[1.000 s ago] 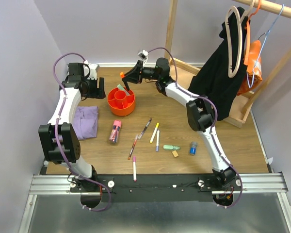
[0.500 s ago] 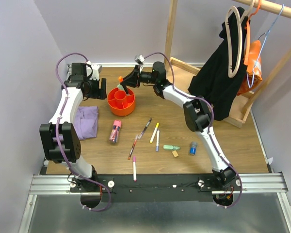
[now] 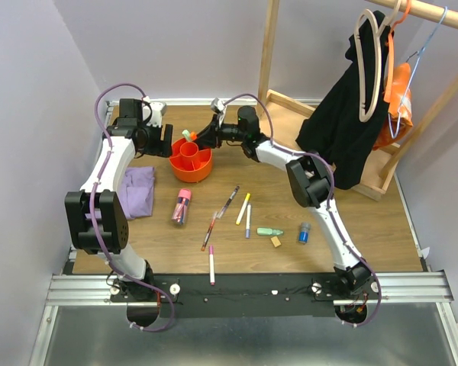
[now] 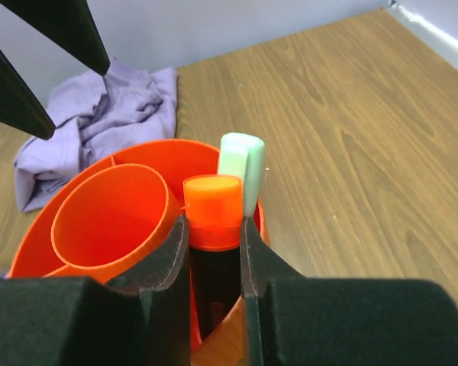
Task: Sort the stationery into containers
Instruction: Place the stationery in the storage box, then pick up the pen from the center of the board.
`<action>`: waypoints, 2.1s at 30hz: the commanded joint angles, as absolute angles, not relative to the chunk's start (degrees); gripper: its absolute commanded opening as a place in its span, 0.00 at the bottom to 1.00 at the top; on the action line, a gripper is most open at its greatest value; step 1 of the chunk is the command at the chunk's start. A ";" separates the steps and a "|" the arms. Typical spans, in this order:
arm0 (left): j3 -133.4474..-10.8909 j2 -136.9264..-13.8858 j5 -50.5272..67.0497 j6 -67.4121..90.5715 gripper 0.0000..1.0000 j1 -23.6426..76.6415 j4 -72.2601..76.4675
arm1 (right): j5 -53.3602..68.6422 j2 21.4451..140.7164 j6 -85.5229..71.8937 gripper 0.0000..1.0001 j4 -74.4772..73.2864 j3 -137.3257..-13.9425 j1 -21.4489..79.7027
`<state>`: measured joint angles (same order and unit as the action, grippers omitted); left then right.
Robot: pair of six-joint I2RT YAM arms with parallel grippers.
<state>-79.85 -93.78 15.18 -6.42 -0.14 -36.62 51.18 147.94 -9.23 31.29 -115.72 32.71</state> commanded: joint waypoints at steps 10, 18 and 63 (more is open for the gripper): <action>-79.10 -91.58 16.08 -5.89 0.82 1.39 -36.74 | 48.34 137.82 -7.29 0.47 30.85 -108.11 33.31; -80.42 -89.57 14.68 -7.64 0.83 3.51 -37.62 | 46.93 132.46 -7.65 0.51 32.16 -103.37 33.31; -60.83 -63.37 22.59 -2.81 0.98 0.53 -38.06 | 30.41 94.67 53.02 0.53 -44.79 -72.45 39.46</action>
<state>-61.98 -65.01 20.56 -0.86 0.71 -36.45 31.42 101.34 59.68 -50.92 -81.03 39.27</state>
